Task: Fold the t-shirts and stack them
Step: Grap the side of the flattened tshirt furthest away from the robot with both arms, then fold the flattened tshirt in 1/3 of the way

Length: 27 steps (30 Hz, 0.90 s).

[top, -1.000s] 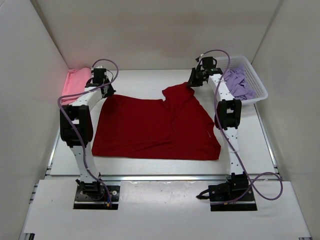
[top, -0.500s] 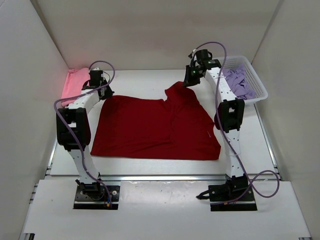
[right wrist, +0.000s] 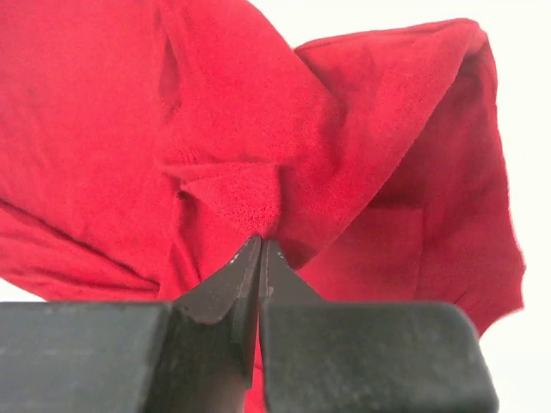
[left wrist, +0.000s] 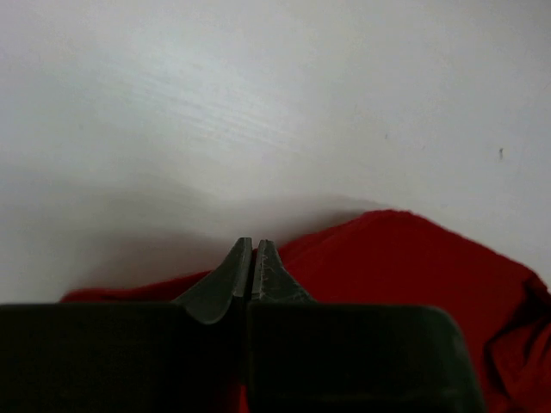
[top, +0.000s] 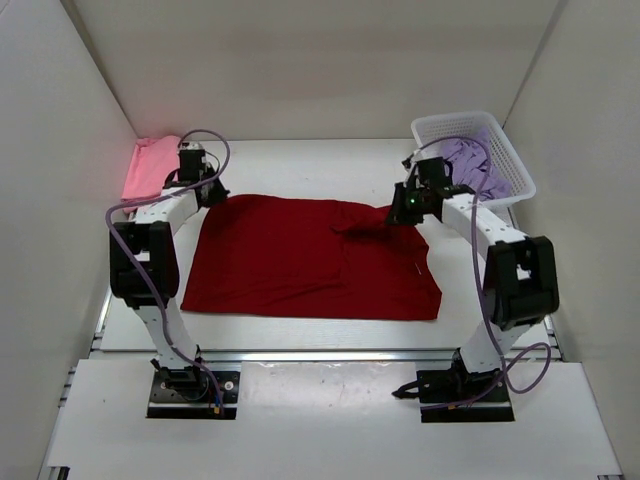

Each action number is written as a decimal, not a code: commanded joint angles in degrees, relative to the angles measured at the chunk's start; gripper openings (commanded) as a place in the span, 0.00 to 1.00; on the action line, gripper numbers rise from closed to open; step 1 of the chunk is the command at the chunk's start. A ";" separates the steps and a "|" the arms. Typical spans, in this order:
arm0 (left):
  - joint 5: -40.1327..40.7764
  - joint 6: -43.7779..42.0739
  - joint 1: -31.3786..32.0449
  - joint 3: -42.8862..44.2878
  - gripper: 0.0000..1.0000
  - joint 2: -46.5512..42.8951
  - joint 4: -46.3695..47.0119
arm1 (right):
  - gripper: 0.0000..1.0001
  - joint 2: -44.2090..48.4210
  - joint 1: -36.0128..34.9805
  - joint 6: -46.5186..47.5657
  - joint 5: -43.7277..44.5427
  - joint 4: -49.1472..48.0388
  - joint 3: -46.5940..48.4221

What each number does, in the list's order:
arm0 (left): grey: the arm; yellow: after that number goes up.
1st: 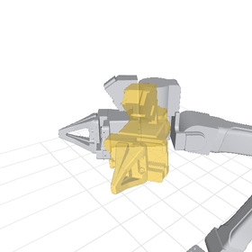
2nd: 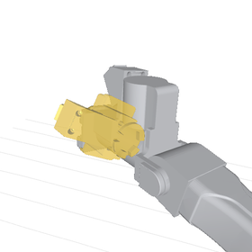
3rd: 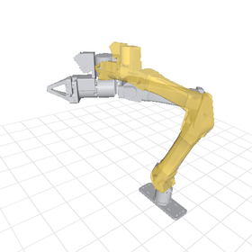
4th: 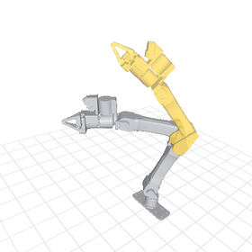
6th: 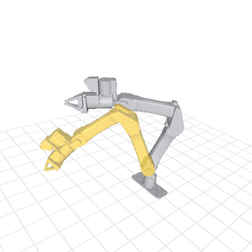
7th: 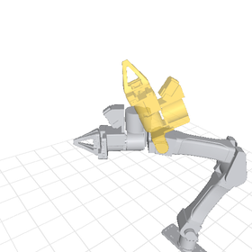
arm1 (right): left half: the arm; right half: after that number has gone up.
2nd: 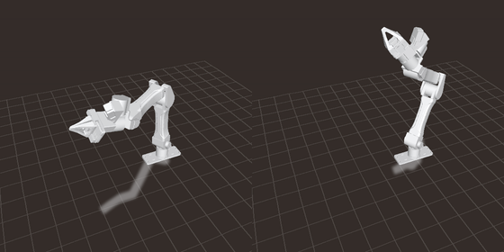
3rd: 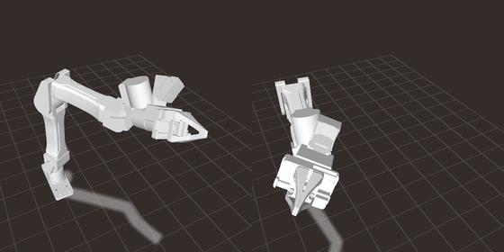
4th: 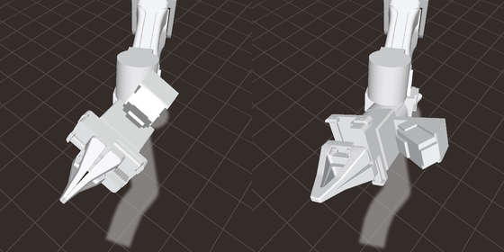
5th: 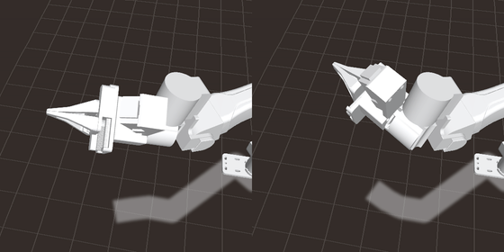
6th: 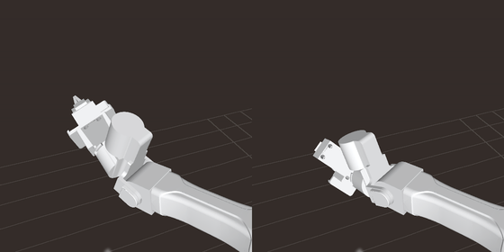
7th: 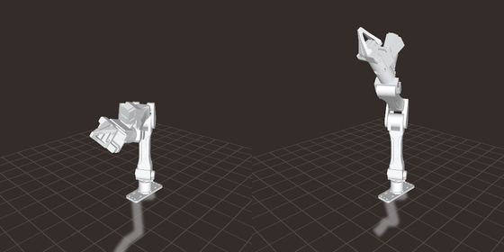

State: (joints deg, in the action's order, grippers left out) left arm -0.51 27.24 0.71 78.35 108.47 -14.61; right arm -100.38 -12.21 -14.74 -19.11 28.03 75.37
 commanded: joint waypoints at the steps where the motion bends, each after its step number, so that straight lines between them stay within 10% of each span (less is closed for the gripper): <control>1: 0.42 0.35 -0.18 -5.12 0.00 -8.86 2.99 | 0.00 8.69 1.12 -4.23 -1.09 -11.83 -9.24; 15: 12.98 -5.00 -1.41 -20.24 0.00 -31.81 6.60 | 0.00 39.62 7.45 -8.12 -4.09 -11.35 -28.26; 27: 11.06 -2.55 -2.12 -30.09 0.00 -31.47 1.00 | 0.00 50.36 8.43 -7.14 -4.36 -5.45 -41.27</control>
State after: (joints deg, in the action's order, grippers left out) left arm 10.24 23.62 -1.34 49.98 77.80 -10.81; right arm -52.80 -4.12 -22.48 -23.20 22.44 34.39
